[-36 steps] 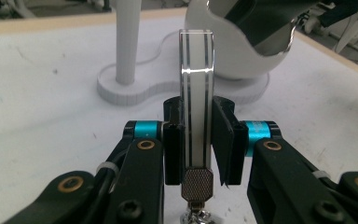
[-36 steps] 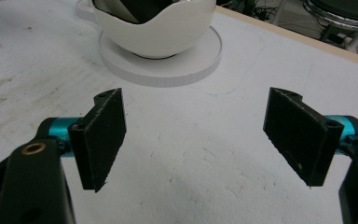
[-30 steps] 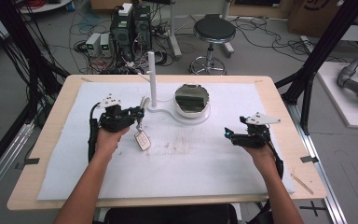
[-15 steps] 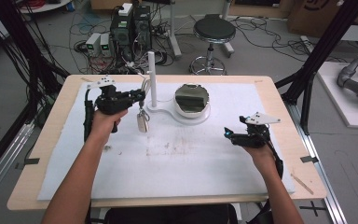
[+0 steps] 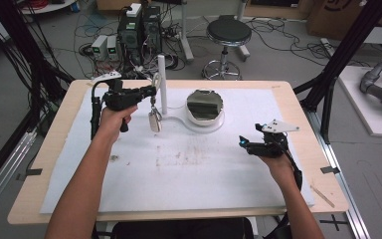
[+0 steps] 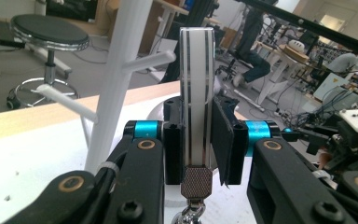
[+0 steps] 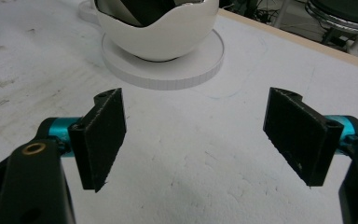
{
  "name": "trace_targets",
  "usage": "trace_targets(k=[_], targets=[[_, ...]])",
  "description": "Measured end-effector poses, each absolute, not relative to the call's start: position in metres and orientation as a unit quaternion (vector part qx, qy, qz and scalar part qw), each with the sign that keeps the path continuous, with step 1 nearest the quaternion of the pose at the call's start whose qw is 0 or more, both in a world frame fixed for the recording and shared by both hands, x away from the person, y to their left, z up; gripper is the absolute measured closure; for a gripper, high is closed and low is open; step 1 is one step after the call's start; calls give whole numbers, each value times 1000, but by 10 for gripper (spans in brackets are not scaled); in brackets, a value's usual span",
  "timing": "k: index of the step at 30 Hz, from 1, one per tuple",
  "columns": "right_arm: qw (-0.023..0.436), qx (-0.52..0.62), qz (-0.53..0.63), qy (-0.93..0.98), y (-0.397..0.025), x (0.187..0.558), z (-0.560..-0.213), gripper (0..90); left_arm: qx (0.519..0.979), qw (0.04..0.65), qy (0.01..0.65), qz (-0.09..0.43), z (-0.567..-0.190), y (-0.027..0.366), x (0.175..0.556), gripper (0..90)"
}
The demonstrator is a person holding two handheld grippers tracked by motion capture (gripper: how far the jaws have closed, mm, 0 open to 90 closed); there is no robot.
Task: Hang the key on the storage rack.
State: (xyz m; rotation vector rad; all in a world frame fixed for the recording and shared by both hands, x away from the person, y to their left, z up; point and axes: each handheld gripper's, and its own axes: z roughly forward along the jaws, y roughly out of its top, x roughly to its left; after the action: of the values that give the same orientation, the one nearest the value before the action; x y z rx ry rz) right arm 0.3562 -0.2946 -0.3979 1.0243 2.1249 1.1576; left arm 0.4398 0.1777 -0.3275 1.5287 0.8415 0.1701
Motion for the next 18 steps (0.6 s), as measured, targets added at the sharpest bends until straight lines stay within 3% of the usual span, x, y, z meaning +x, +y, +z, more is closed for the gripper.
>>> trace_targets(k=[18], targets=[[250,377,427,783,-294,356,-398,216,655,646,387,66,-335,175,453,750]])
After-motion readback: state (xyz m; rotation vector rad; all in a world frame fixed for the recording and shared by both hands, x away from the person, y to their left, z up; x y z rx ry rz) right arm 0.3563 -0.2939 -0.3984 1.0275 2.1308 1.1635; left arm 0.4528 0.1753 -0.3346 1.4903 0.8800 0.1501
